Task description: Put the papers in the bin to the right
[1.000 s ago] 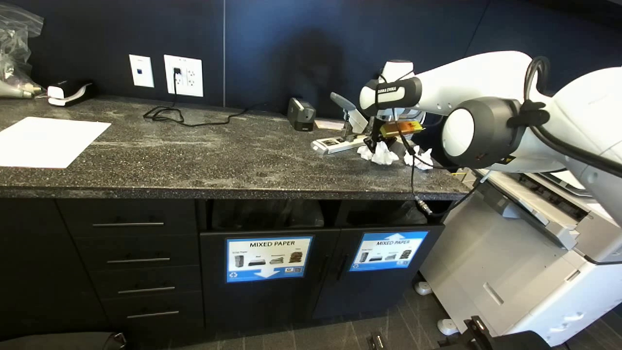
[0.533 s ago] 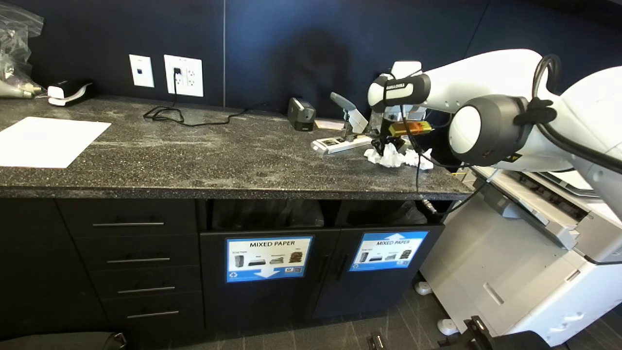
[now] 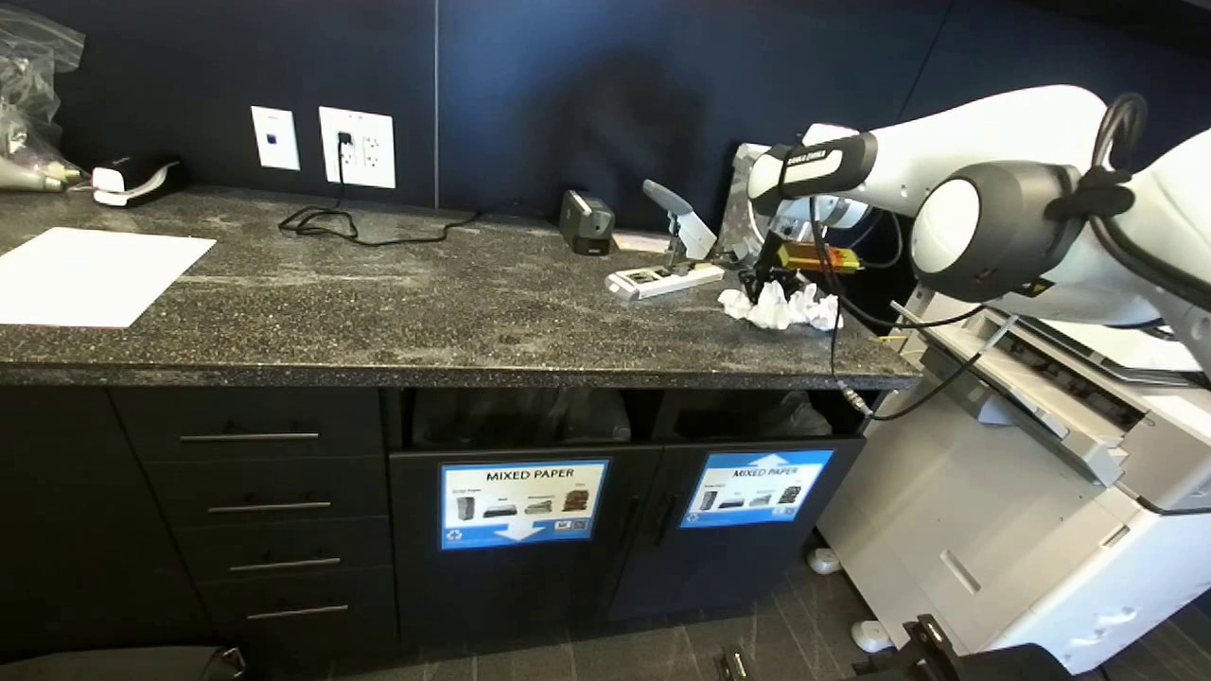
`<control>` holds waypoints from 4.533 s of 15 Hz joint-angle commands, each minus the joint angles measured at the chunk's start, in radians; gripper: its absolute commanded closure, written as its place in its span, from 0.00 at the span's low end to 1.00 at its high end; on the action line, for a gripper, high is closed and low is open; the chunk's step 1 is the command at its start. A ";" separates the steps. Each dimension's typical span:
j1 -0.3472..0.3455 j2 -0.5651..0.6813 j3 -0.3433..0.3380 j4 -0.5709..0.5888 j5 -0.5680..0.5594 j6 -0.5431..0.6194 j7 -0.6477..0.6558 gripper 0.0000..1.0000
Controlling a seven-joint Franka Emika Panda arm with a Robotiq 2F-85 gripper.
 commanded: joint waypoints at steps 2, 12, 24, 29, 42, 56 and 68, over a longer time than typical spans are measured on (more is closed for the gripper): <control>-0.027 -0.128 0.034 -0.275 0.032 0.135 -0.007 0.94; -0.026 -0.355 0.027 -0.675 0.037 0.317 -0.005 0.94; -0.017 -0.655 0.009 -1.214 0.037 0.521 0.010 0.94; -0.029 -0.772 0.013 -1.467 0.064 0.663 -0.004 0.94; -0.496 -0.547 0.466 -1.661 0.113 1.232 -0.227 0.94; -0.244 -0.084 0.212 -1.222 -0.145 1.800 0.223 0.94; -0.190 0.194 0.158 -0.877 -0.116 1.988 0.466 0.93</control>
